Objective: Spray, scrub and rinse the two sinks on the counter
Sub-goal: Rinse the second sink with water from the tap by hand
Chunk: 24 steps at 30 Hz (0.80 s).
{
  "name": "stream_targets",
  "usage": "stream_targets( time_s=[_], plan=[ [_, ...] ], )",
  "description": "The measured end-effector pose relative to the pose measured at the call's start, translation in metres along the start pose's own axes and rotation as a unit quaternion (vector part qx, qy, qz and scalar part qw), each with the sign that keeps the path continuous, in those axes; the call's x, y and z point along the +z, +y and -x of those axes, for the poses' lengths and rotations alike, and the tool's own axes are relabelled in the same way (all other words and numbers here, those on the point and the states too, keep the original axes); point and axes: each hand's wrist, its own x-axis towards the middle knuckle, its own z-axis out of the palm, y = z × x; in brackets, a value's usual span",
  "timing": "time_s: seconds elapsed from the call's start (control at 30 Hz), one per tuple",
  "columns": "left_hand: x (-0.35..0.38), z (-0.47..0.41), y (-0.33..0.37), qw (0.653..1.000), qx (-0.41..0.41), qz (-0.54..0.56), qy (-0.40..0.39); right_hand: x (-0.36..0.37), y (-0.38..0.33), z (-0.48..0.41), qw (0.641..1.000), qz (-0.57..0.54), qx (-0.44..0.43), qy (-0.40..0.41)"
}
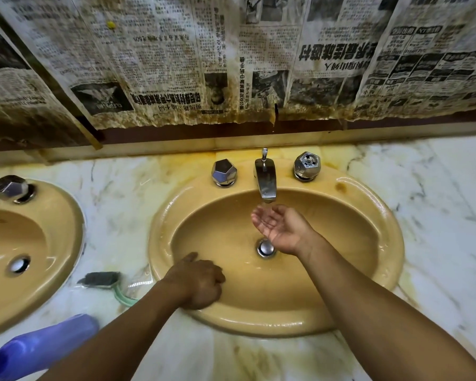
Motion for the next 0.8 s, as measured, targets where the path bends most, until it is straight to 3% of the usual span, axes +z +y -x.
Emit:
stream_targets(
  time_s=[0.1, 0.2, 0.4, 0.5, 0.6, 0.67, 0.8],
  plan=[
    [0.003, -0.032, -0.005, 0.998, 0.027, -0.045, -0.033, 0.001, -0.009, -0.001, 0.999, -0.038, 0.010, -0.027],
    [0.000, -0.065, -0.018, 0.982, 0.045, -0.181, 0.025, 0.002, -0.007, -0.001, 0.998, 0.003, 0.042, -0.037],
    [-0.056, -0.114, -0.026, 0.889, 0.051, -0.425, 0.165, 0.015, -0.017, 0.009, 0.990, -0.115, 0.005, -0.075],
    [-0.049, -0.116, -0.016, 0.877, 0.026, -0.442, 0.187, 0.011, -0.012, 0.007, 0.994, -0.105, 0.004, -0.041],
    [-0.020, -0.106, -0.022, 0.909, 0.044, -0.377, 0.173, -0.003, -0.007, 0.005, 0.998, -0.068, 0.006, 0.019],
    [-0.012, -0.100, -0.025, 0.924, 0.052, -0.348, 0.149, -0.008, -0.005, 0.007, 0.998, -0.058, 0.000, 0.006],
    [-0.025, -0.097, -0.034, 0.895, 0.032, -0.396, 0.200, -0.009, -0.002, 0.011, 0.999, -0.030, -0.003, 0.011]
  ],
)
